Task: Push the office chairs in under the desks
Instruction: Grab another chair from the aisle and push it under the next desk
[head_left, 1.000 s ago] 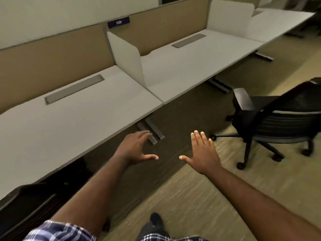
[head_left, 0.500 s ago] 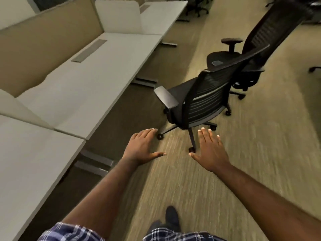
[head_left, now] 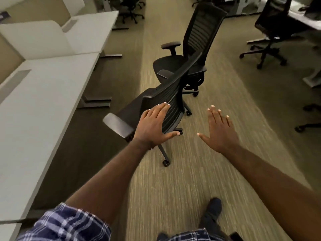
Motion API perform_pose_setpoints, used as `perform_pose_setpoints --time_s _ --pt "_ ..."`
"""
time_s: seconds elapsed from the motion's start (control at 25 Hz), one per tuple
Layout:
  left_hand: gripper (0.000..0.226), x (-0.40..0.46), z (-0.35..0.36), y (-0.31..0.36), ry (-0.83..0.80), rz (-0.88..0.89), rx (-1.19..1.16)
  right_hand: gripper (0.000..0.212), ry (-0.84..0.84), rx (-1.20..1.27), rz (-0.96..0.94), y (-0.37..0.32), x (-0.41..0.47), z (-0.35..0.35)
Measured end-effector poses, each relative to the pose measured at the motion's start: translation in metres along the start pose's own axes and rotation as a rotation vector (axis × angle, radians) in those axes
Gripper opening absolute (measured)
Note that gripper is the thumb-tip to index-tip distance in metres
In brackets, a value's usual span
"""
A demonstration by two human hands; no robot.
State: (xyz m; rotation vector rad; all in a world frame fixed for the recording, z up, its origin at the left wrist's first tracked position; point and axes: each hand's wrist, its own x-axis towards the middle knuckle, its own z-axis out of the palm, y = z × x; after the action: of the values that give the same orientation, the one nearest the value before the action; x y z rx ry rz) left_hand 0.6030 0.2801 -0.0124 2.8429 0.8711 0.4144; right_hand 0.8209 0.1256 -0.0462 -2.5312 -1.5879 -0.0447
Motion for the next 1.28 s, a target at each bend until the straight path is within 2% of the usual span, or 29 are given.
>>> perform_pose_setpoints --time_s 0.2,0.36,0.48,0.8,0.96,1.12,1.28 --pt "0.101 0.095 0.010 0.021 0.060 -0.038 0.104 0.101 0.008 -0.015 -0.050 0.067 0.078 -0.007" --pt "0.098 0.147 0.014 0.028 0.089 -0.165 0.132 0.104 0.012 -0.067 -0.157 0.121 0.147 -0.021" --pt "0.096 0.170 0.019 0.027 0.114 -0.331 0.152 0.108 0.012 -0.063 -0.222 0.139 0.194 -0.027" --pt "0.101 0.198 0.037 -0.011 0.024 -0.570 0.224 0.110 -0.009 -0.062 -0.468 0.119 0.306 -0.021" --pt "0.094 0.200 0.045 -0.029 -0.052 -0.661 0.219 0.112 -0.043 -0.153 -0.580 0.111 0.358 -0.014" --pt "0.082 0.202 0.044 -0.030 -0.042 -0.726 0.200 0.112 -0.094 -0.148 -0.636 0.105 0.395 -0.005" --pt "0.085 0.203 0.042 -0.028 -0.029 -0.823 0.193 0.109 -0.187 -0.054 -0.748 0.094 0.433 -0.005"
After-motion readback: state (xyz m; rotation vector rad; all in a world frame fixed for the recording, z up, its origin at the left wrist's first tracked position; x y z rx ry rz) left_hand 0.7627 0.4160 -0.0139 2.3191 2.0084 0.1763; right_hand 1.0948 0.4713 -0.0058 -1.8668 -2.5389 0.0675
